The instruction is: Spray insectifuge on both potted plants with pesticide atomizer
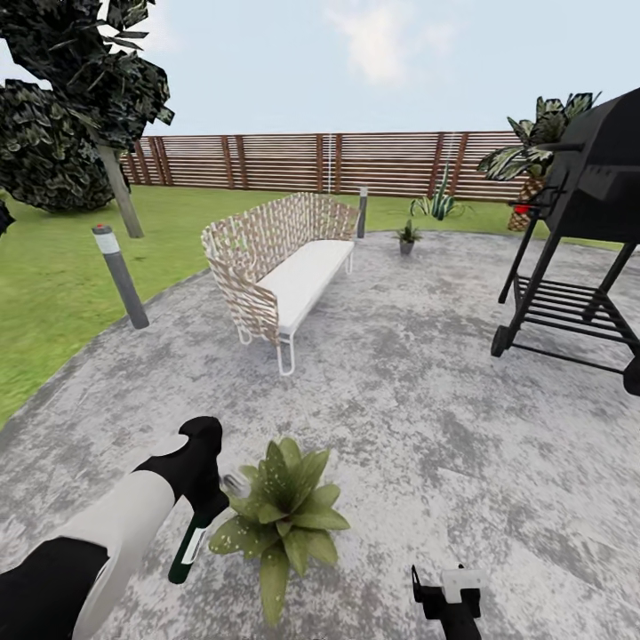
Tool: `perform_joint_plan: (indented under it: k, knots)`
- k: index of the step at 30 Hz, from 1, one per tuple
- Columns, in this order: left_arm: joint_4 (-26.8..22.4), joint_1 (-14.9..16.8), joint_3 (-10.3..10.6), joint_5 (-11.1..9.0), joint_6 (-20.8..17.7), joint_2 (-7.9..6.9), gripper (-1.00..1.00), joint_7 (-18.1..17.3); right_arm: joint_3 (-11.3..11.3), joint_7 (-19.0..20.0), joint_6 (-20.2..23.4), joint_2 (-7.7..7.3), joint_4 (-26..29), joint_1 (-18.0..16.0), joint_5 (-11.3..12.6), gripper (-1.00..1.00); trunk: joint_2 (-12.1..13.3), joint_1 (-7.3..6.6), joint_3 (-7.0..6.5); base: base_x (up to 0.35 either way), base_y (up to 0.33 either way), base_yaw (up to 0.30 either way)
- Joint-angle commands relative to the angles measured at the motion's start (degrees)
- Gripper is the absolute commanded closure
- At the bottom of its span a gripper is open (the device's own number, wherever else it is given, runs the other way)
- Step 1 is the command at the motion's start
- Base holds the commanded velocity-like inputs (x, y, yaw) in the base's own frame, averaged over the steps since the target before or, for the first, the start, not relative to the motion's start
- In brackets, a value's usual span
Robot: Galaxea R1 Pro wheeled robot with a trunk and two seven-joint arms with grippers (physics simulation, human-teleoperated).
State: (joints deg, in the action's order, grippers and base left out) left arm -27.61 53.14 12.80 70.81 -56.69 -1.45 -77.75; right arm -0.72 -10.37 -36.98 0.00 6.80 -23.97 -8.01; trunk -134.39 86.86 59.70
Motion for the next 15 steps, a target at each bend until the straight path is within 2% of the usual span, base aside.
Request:
perform_joint_plan:
  k: [1, 4, 9, 15]
  knots:
    - [-0.08, 0.04, 0.28, 0.39, -0.53, -0.03, 1.00, -0.56, -0.07, -0.59, -0.02, 0.00, -0.03, -0.02, -0.61, -1.00, -0.02, -0.02, 0.05, -0.077, -0.260, 0.143]
    - [-0.08, 0.04, 0.29, 0.39, -0.53, -0.06, 1.00, -0.52, -0.07, -0.58, -0.02, 0.00, -0.03, -0.02, -0.61, -1.00, -0.02, -0.02, 0.05, -0.047, -0.164, 0.036]
    - [-0.08, -0.02, 0.36, 0.39, -0.53, -0.05, 1.00, -0.48, -0.07, -0.60, -0.02, 0.00, -0.03, -0.02, -0.61, -1.00, -0.02, -0.02, 0.05, -0.006, -0.021, 0.040]
    - [0.00, -0.21, 0.54, 0.40, -0.52, -0.13, 1.00, -0.47, -0.07, -0.61, -0.02, 0.00, -0.03, -0.02, -0.61, -1.00, -0.02, -0.02, 0.05, 0.000, -0.001, 0.246]
